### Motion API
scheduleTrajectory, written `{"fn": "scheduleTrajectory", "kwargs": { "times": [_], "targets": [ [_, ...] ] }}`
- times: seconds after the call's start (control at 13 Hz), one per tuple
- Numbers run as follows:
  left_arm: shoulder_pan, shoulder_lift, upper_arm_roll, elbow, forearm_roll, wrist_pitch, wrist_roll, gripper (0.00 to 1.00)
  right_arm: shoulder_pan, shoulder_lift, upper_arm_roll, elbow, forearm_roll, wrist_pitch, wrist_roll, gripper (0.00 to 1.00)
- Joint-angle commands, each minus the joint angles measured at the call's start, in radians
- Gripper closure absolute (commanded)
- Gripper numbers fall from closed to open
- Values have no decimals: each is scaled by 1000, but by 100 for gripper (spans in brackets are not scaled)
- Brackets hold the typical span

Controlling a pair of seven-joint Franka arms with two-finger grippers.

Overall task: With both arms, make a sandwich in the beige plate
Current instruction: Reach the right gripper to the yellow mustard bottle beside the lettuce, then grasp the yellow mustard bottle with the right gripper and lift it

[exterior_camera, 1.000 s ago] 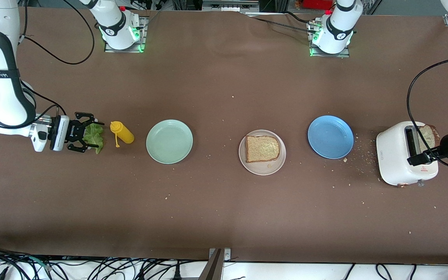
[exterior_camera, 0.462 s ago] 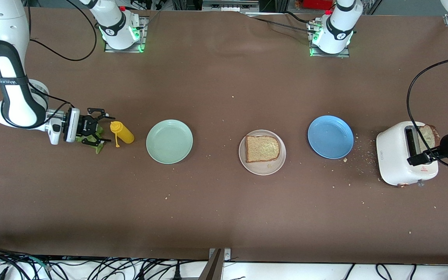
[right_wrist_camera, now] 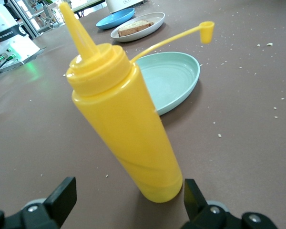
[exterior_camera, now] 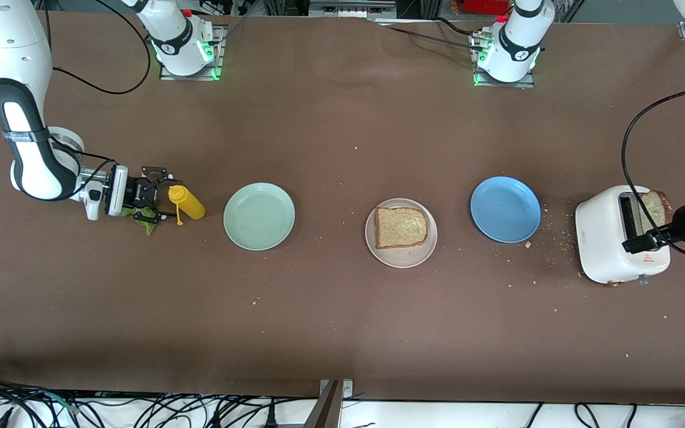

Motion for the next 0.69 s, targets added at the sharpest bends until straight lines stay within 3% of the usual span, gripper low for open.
{"fn": "scheduleTrajectory", "kwargs": {
  "times": [0.0, 0.62],
  "targets": [
    [-4, -9, -4, 0, 38, -5, -7, 0, -12, 19, 7, 19, 50, -17, -34, 0],
    [-4, -9, -4, -1, 38, -5, -7, 0, 13, 59, 14, 27, 130, -11, -64, 2]
  ]
}}
